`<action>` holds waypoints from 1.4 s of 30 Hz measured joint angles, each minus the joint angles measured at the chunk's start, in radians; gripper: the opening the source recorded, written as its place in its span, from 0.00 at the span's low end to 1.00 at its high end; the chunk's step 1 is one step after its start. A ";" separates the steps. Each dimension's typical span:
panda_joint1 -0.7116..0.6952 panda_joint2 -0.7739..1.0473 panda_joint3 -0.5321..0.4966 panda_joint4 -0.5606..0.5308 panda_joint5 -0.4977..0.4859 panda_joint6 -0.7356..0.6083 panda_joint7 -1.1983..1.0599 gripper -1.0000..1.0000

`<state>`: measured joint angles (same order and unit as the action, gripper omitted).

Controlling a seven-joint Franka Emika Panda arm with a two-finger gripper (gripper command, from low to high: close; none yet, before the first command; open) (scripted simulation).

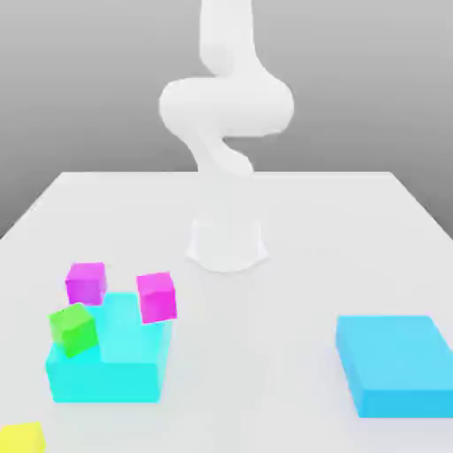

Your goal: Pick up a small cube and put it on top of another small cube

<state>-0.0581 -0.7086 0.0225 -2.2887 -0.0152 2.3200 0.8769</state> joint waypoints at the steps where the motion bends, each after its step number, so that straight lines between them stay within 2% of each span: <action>1: -0.022 0.039 0.008 0.005 -0.009 0.009 0.035 0.50; 10: -0.184 0.370 0.047 0.046 -0.091 0.081 0.333 0.50; 19: -0.291 0.695 0.014 0.086 -0.137 0.153 0.602 0.50; 25: -0.334 0.907 -0.017 0.111 -0.099 0.208 0.735 0.50; 31: -0.387 1.113 -0.037 0.135 0.002 0.263 0.824 0.50; 35: -0.401 1.256 -0.034 0.164 0.029 0.354 0.836 0.50; 36: -0.402 1.288 -0.034 0.171 0.030 0.377 0.836 0.00; 42: -0.402 1.303 -0.034 0.175 0.031 0.391 0.836 0.00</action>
<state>-0.4600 0.5946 -0.0112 -2.1140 0.0155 2.7108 1.7132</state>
